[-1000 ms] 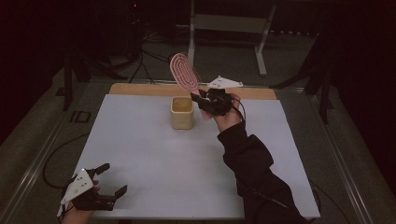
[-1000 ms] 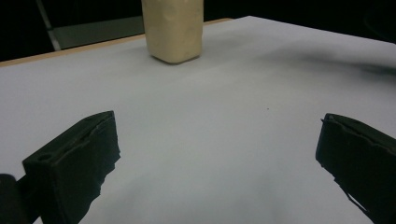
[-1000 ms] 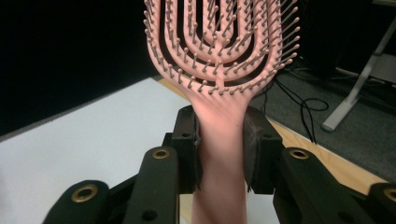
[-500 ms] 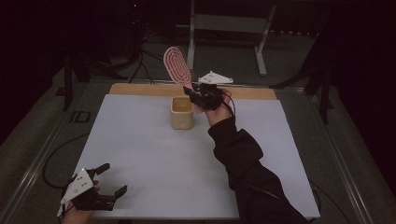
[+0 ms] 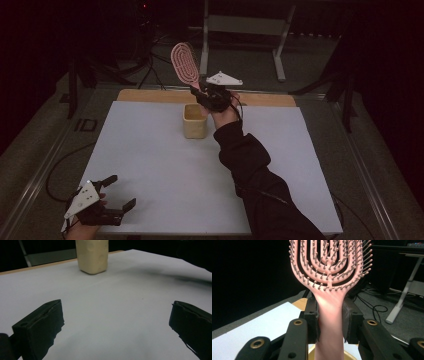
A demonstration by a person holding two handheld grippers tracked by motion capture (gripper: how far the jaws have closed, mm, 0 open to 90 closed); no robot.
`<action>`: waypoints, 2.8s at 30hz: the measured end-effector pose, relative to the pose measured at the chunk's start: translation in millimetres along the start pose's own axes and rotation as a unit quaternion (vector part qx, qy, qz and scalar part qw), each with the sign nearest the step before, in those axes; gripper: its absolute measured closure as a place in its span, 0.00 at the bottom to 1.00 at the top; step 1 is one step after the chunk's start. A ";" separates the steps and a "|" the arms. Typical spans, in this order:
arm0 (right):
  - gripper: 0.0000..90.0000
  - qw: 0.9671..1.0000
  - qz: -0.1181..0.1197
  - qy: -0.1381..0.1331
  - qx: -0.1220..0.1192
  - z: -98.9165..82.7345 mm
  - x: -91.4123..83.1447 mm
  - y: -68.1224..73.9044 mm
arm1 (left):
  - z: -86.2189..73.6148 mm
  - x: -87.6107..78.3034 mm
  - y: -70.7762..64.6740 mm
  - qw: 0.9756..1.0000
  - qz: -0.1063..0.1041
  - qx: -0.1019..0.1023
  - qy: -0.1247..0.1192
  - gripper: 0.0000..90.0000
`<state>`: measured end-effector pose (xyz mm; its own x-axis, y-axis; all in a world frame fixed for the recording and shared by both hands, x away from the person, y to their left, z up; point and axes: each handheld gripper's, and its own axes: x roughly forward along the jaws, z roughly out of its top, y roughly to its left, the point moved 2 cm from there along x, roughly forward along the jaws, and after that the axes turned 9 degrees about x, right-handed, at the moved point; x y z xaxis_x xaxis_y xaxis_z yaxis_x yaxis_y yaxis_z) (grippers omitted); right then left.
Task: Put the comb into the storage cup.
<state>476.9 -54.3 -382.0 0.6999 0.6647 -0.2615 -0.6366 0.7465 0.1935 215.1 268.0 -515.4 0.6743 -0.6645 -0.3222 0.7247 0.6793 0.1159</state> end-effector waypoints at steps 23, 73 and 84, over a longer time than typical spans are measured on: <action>0.78 0.999 -0.001 -0.021 0.030 -25.5 40.6 -7.0 | -0.3 -0.7 1.1 1.000 -0.001 -0.004 -0.004 0.00; 0.15 0.998 0.001 0.014 -0.055 -68.9 15.6 -21.1 | -0.9 -0.5 1.2 1.000 0.007 -0.006 0.000 0.00; 0.10 0.998 0.034 0.025 -0.045 -65.4 3.4 -15.2 | -1.0 -0.8 1.2 1.000 0.008 -0.006 0.001 0.00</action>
<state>467.8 -65.5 -447.7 0.6391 0.7090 -0.2979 -0.7098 0.6930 0.1265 215.2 269.6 -516.0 0.6854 -0.6530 -0.3221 0.7123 0.6931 0.1106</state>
